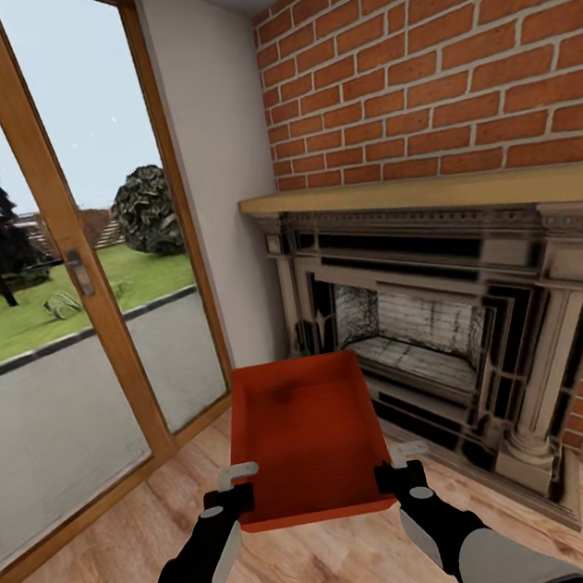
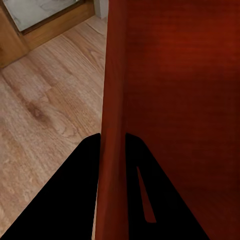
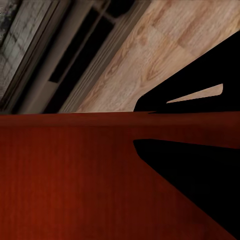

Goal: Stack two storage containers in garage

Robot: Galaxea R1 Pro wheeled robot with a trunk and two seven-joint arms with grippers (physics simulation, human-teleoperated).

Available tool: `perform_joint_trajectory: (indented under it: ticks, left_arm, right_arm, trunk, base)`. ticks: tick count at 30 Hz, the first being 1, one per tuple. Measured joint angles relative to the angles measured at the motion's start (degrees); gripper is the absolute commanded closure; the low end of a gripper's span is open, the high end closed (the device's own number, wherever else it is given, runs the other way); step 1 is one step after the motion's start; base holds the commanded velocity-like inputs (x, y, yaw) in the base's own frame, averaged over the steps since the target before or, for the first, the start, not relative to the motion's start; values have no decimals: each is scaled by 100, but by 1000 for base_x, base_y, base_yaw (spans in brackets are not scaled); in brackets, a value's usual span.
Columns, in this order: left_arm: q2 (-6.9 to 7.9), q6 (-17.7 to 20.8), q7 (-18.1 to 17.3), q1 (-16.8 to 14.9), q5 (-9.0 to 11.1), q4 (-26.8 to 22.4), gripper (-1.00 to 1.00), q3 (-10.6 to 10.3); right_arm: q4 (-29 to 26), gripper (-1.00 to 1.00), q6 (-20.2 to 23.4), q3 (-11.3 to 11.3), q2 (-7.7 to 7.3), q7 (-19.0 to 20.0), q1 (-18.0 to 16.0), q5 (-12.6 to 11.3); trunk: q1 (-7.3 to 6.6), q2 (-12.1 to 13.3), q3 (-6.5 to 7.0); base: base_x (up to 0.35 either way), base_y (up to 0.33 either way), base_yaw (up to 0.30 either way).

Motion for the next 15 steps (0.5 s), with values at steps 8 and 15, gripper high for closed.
perform_joint_trajectory:
  ticks: [8, 15]
  left_arm:
    - [0, 0, 0, 0, 0, 0, 100, 1]
    - [0, 0, 0, 0, 1, -1, 100, 0]
  right_arm:
    - [-3, 100, 4, 1, 0, 0, 0, 1]
    - [-6, 100, 5, 2, 0, 0, 0, -1]
  trunk:
    - [0, 0, 72]
    - [0, 0, 135]
  base:
    - [0, 0, 0]
    - [0, 0, 0]
